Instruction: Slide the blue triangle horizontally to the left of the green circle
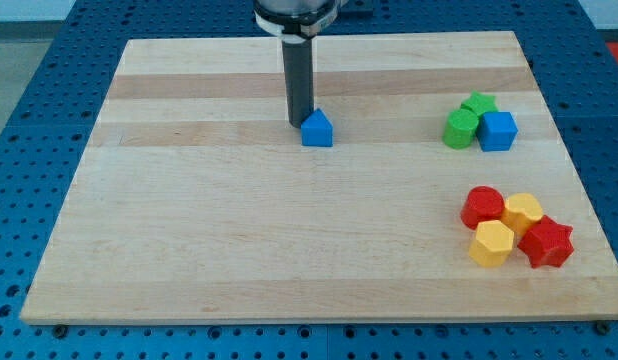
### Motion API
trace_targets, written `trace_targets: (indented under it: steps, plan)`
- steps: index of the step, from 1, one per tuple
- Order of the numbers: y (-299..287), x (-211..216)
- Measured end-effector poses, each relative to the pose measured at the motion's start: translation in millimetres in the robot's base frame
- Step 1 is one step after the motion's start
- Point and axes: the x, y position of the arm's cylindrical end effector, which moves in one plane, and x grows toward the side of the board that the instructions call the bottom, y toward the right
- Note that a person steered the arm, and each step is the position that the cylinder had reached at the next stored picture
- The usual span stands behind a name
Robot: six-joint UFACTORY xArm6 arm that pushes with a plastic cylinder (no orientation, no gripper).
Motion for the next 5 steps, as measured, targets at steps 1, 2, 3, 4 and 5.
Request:
trace_targets:
  steps: [1,2,3,4,5]
  plan:
    - [0,18]
    - [0,36]
    - [0,55]
    - [1,58]
    - [1,56]
